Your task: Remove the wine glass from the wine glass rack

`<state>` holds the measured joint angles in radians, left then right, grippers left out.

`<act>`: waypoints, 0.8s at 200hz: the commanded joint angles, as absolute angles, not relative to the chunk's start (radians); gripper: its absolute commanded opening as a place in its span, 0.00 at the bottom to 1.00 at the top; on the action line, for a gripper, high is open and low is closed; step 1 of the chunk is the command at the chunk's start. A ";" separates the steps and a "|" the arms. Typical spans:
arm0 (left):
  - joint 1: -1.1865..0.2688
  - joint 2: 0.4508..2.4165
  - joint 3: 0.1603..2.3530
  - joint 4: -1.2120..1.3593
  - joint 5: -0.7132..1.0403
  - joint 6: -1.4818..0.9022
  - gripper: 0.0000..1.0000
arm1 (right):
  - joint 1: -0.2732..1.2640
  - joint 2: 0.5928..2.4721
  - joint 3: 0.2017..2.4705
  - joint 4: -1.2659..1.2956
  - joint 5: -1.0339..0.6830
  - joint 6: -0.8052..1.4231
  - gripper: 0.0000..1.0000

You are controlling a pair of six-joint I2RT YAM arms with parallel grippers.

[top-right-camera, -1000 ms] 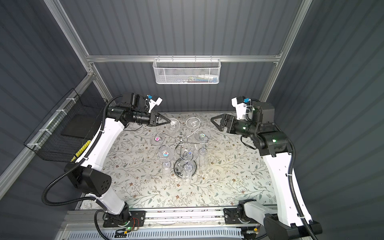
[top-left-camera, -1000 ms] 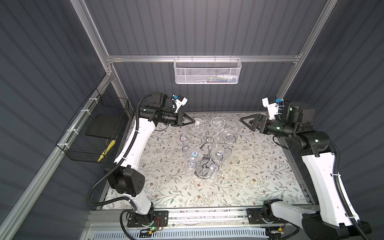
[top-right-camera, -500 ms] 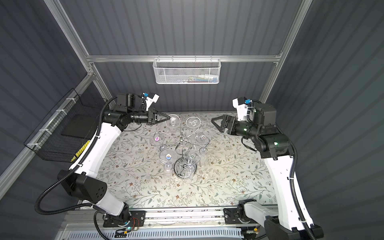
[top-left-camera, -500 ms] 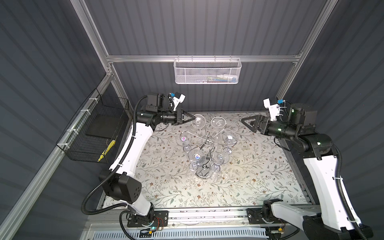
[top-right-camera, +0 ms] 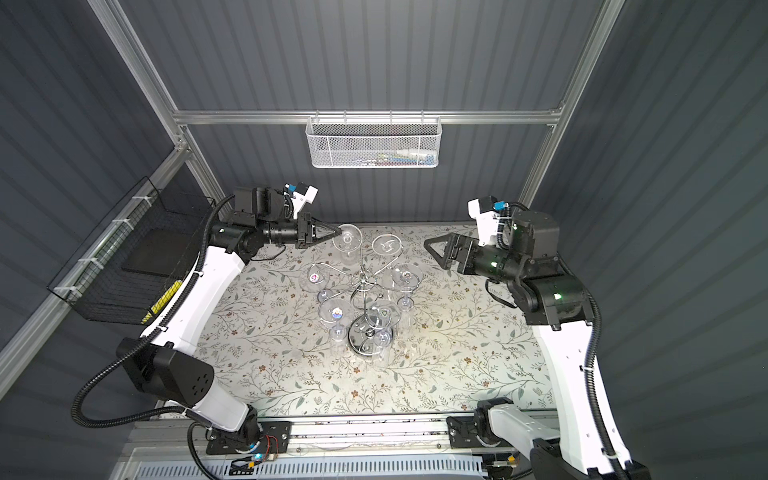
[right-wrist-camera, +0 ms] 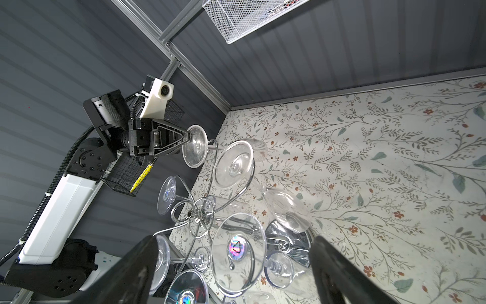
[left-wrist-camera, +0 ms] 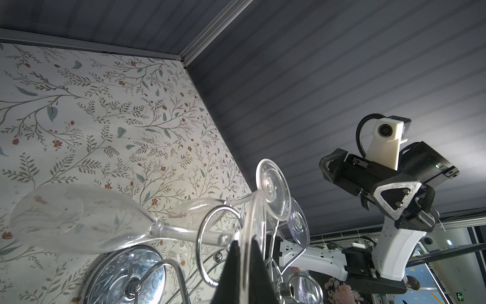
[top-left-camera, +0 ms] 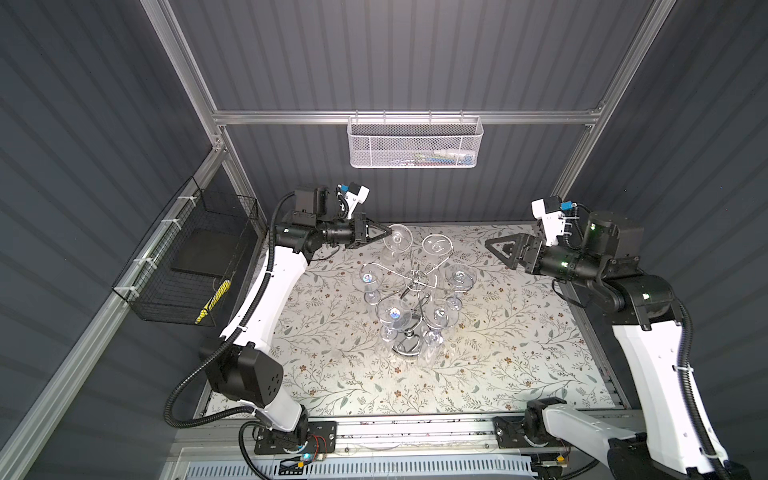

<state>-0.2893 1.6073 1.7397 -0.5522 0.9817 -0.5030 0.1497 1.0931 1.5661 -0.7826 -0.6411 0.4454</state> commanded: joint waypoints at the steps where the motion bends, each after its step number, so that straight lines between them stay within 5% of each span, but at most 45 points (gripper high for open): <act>1: -0.297 1.605 1.772 -0.505 1.025 -0.532 0.00 | 0.153 1.086 1.559 -0.788 -0.645 0.446 0.91; 160: -0.325 1.554 1.701 -0.490 1.150 -0.532 0.00 | 0.154 1.074 1.565 -0.799 -0.633 0.460 0.91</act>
<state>-0.3222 1.6043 1.7119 -0.4961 1.1244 -0.5323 0.1497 1.0863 1.5654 -0.7872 -0.6384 0.4534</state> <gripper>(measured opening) 0.080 0.906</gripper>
